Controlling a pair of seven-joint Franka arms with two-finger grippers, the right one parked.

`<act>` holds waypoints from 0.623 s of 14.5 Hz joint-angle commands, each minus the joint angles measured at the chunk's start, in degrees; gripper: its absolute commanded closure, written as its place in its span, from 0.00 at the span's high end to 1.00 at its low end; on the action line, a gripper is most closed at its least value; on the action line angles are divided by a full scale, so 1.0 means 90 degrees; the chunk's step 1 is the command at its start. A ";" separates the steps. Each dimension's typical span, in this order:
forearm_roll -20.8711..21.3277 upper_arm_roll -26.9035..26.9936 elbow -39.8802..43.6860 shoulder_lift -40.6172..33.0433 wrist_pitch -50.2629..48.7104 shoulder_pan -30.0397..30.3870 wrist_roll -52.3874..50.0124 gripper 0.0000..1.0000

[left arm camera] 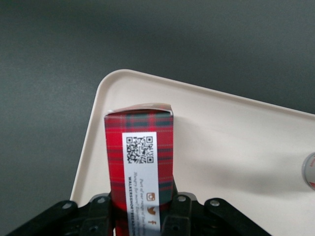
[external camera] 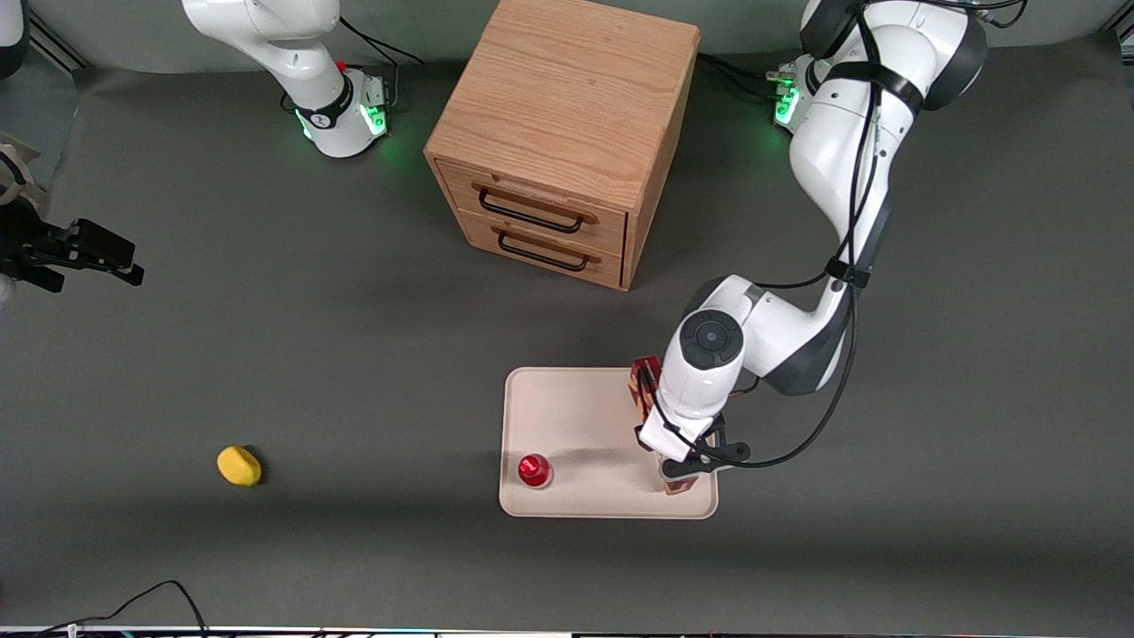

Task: Place red cookie box on tray
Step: 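Lower the box and lay it flat on the tray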

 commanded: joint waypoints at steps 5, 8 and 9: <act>0.0111 0.0178 -0.0575 -0.0064 0.0711 -0.0016 0.0074 0.01; 0.0170 0.0227 -0.0565 0.0014 0.0808 -0.0016 0.0084 0.08; 0.0218 0.0228 -0.0555 0.0044 0.0819 -0.0006 0.0103 0.16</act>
